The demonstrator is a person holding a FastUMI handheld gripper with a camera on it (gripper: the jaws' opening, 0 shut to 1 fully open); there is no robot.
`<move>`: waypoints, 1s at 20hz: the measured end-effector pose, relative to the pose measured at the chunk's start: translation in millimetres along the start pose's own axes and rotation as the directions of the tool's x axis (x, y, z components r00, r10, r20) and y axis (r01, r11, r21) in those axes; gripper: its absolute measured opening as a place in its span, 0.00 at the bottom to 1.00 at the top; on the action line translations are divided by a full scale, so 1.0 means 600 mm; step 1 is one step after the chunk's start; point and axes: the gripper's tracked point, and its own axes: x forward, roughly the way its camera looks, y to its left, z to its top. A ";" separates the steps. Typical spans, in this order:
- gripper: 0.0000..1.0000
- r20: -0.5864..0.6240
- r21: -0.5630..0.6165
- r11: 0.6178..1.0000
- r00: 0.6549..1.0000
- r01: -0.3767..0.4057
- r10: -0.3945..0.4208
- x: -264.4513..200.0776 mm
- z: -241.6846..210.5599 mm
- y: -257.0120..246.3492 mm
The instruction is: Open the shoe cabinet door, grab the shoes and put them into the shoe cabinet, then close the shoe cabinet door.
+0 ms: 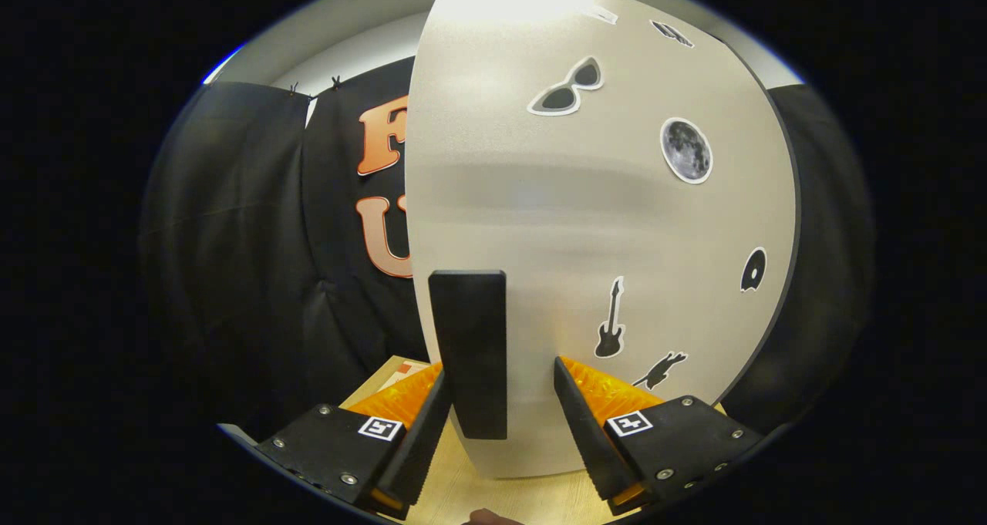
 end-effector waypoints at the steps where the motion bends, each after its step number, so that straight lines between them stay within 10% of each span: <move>1: 0.81 -0.003 0.002 1.000 1.000 0.002 -0.002 0.003 -0.002 -0.001; 20: 0.85 0.076 -0.016 0.998 0.995 0.068 -0.066 0.024 0.010 -0.019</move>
